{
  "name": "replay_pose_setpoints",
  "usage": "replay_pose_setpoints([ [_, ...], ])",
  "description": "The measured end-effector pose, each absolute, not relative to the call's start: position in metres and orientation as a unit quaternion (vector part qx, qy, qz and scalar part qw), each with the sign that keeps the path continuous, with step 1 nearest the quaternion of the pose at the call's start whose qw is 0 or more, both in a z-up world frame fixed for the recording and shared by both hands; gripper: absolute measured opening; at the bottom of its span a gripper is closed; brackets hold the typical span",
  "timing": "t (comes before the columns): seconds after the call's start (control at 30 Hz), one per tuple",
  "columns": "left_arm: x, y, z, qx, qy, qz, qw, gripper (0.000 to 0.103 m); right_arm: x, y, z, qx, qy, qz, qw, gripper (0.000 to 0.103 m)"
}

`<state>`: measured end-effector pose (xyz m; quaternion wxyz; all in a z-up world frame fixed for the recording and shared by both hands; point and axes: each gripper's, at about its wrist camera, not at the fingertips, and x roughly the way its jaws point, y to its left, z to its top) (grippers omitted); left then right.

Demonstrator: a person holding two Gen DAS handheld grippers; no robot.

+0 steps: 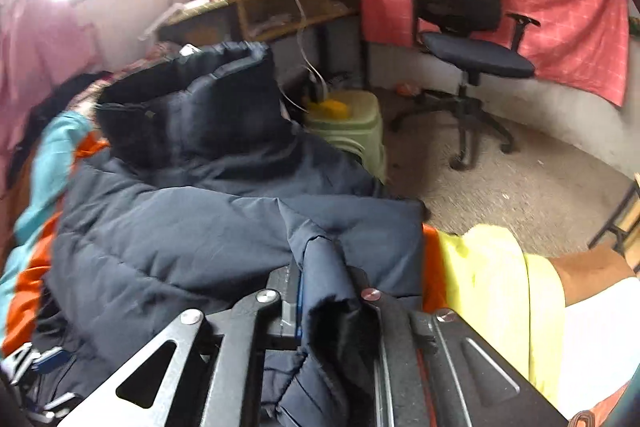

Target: Fold large clothes

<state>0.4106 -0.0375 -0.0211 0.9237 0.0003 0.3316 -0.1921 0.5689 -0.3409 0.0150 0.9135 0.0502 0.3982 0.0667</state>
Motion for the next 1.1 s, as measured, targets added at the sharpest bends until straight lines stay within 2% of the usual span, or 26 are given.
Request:
replay_pose_setpoints([
  [0.03,0.414,-0.034,-0.019,-0.003,0.332,-0.184,0.925,0.051,0.57,-0.343,0.014,0.051,0.4,0.064,0.913,0.016],
  [0.13,0.435,-0.019,-0.005,-0.021,0.324,-0.145,0.935,0.052,0.564,-0.348,0.022,0.044,0.386,0.044,0.92,0.031],
  [0.17,0.441,-0.015,-0.002,-0.023,0.323,-0.133,0.937,0.052,0.559,-0.351,0.03,0.041,0.368,0.036,0.928,0.041],
  [0.2,0.45,-0.011,0.002,-0.022,0.321,-0.113,0.94,0.052,0.556,-0.35,0.034,0.037,0.355,0.027,0.934,0.059],
  [0.27,0.464,-0.003,0.005,-0.018,0.321,-0.082,0.943,0.052,0.541,-0.351,0.049,0.022,0.303,0.008,0.953,0.074],
  [0.47,0.495,0.014,-0.021,-0.004,0.365,-0.034,0.93,0.052,0.532,-0.343,0.037,0.014,0.293,0.051,0.955,0.072],
  [0.5,0.495,0.014,-0.027,-0.003,0.37,-0.033,0.929,0.052,0.533,-0.335,0.026,0.006,0.31,0.071,0.948,0.062],
  [0.57,0.494,0.013,-0.041,0.007,0.376,-0.034,0.926,0.053,0.536,-0.327,0.009,-0.002,0.333,0.091,0.939,0.047],
  [0.67,0.493,0.009,-0.052,0.027,0.373,-0.031,0.927,0.053,0.543,-0.321,-0.021,0.001,0.362,0.099,0.927,0.039],
  [1.1,0.51,0.01,-0.075,0.033,0.375,-0.019,0.926,0.054,0.574,-0.323,-0.074,0.013,0.408,0.138,0.902,0.037],
])
